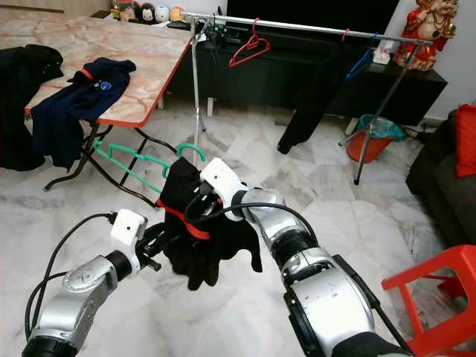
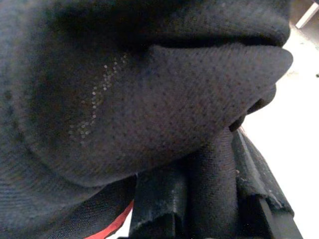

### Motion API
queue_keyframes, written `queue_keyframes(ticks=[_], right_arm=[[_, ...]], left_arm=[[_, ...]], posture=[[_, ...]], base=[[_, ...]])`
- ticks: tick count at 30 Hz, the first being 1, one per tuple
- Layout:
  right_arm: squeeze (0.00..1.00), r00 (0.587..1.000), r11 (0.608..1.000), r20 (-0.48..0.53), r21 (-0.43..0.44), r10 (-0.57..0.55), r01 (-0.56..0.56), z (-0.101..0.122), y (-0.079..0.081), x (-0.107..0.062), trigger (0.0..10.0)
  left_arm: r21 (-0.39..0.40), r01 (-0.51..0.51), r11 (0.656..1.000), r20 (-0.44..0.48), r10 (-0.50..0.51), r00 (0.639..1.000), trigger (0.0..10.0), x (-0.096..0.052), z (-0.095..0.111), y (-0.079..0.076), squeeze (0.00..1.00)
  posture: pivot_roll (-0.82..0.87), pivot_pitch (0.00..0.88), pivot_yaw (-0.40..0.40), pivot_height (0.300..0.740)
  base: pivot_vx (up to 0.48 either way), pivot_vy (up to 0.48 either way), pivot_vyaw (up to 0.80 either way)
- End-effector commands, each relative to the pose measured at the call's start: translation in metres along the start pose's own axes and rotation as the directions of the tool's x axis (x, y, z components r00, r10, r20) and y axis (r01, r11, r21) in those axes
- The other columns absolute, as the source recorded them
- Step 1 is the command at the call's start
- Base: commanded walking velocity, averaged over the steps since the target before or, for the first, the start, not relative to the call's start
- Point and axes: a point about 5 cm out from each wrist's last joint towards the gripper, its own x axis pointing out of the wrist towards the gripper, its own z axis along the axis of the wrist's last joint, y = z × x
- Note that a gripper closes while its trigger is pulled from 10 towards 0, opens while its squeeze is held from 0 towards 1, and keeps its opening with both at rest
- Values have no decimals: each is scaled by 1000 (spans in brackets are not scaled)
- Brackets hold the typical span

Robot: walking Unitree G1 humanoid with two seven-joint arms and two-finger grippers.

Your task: Hang hanger

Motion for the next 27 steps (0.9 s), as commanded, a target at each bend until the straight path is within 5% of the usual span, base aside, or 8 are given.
queue_keyframes(ticks=[1, 9, 18, 27], right_arm=[[0, 999, 1000, 32, 11, -14, 13, 11, -6, -2, 10000], [0, 1000, 1000, 25, 8, -9, 8, 9, -6, -2, 10000], [0, 1000, 1000, -1, 1, -27, 27, 3, -11, -6, 10000], [0, 1000, 1000, 7, 3, 8, -8, 5, -5, -3, 10000]], left_arm=[[31, -19, 999, -15, 19, 1000, 10000, 5, 0, -1, 0], [62, -213, 975, 9, 213, 977, 10000, 7, 2, 16, 0], [59, -237, 970, -2, 237, 971, 10000, -14, -4, 25, 0], [43, -176, 983, -2, 176, 984, 10000, 2, -4, 12, 0]], posture=[[210, 0, -139, 740], [206, 0, -139, 740], [213, 0, -141, 740], [207, 0, -145, 740]], base=[[0, 0, 0], [0, 0, 0], [0, 0, 0], [0, 0, 0]])
